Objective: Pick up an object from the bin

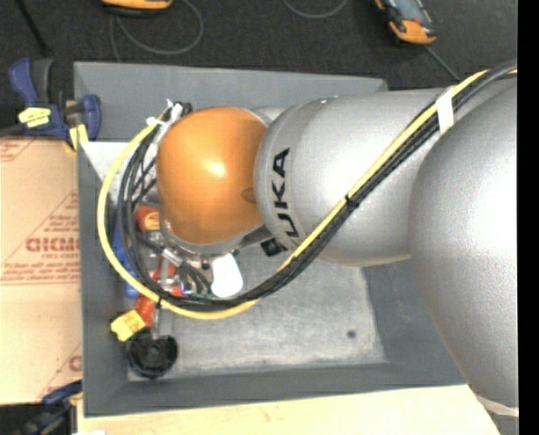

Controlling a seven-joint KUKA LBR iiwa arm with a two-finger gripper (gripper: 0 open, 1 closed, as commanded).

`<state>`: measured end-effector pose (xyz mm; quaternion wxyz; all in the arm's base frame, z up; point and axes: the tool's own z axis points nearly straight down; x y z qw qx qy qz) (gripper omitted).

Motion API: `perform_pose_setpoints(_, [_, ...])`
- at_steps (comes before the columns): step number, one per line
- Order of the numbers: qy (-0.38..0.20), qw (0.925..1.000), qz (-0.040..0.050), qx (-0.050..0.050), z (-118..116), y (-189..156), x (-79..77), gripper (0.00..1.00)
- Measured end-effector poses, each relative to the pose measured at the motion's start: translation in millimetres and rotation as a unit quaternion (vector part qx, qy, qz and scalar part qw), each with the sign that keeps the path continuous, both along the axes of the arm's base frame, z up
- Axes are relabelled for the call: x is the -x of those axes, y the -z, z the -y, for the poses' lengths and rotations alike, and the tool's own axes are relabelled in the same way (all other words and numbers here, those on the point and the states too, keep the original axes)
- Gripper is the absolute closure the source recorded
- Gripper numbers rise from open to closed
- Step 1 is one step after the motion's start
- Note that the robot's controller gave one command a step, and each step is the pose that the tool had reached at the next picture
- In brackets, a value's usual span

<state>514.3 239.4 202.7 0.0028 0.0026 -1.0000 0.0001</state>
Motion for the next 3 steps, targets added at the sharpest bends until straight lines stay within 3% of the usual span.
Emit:
perform_pose_setpoints(1, [0.002,1.0,0.0038,-0.001,1,-5,-1.9,0.0])
perform_pose_setpoints(2, [-0.007,1.0,0.0065,-0.002,25,47,2.3,0.0])
perform_pose_setpoints(3, [-0.077,0.997,0.0029,0.0,21,87,5.5,0.0])
